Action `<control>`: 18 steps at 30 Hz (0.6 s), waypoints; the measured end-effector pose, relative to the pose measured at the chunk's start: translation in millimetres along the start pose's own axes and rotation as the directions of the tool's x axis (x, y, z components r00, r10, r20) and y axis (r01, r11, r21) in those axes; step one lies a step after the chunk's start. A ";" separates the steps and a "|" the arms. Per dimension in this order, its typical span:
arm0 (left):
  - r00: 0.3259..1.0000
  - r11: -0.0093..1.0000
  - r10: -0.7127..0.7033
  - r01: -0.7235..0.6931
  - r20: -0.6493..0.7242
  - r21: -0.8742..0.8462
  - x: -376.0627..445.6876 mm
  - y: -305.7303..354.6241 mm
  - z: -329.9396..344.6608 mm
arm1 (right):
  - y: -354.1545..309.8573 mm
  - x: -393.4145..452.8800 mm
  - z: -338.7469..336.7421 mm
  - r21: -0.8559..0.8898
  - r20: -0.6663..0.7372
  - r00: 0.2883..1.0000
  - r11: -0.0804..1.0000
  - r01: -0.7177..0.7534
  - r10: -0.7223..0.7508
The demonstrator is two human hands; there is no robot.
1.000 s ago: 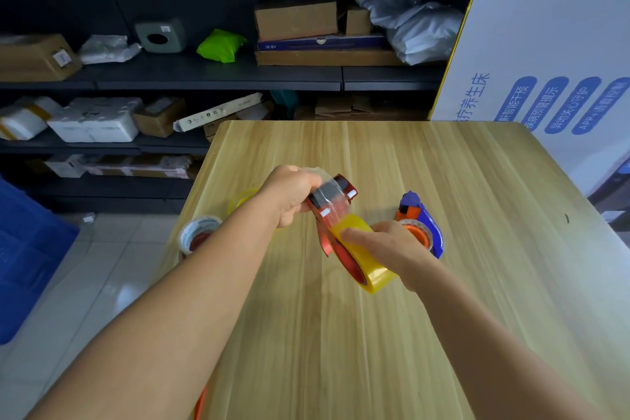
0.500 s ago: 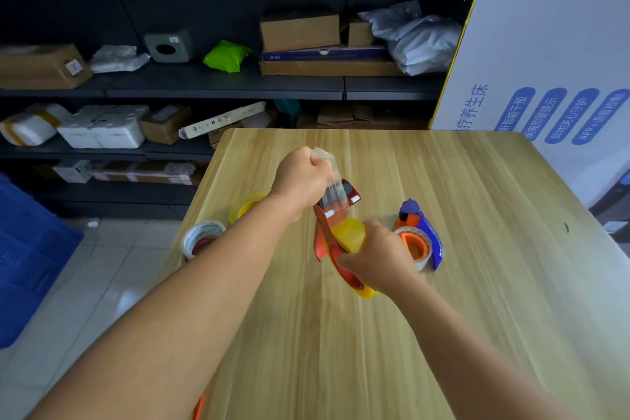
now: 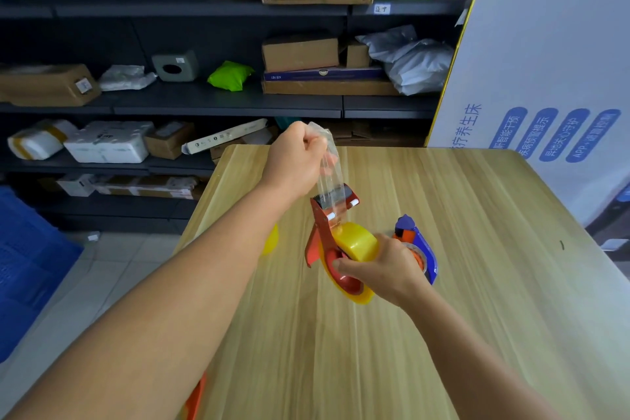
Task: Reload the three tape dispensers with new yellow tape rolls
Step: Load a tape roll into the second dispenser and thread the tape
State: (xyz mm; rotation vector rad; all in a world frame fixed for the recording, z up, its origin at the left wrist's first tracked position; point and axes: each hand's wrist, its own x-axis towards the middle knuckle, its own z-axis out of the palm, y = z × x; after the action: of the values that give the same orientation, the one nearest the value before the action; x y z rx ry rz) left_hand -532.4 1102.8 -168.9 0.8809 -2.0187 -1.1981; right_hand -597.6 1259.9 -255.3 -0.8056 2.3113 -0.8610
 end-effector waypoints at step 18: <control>0.955 0.988 0.151 -0.142 0.254 -0.054 -30.3 50.8 18.0 | -15.1 1.8 -9.4 0.194 -0.047 0.998 0.980 0.046 -0.037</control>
State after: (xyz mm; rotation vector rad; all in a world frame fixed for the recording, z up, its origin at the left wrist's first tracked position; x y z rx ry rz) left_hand -540.4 1154.2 -135.4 0.5690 -2.2162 -1.3145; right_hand -599.8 1253.0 -238.9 -0.7588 2.2109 -1.1133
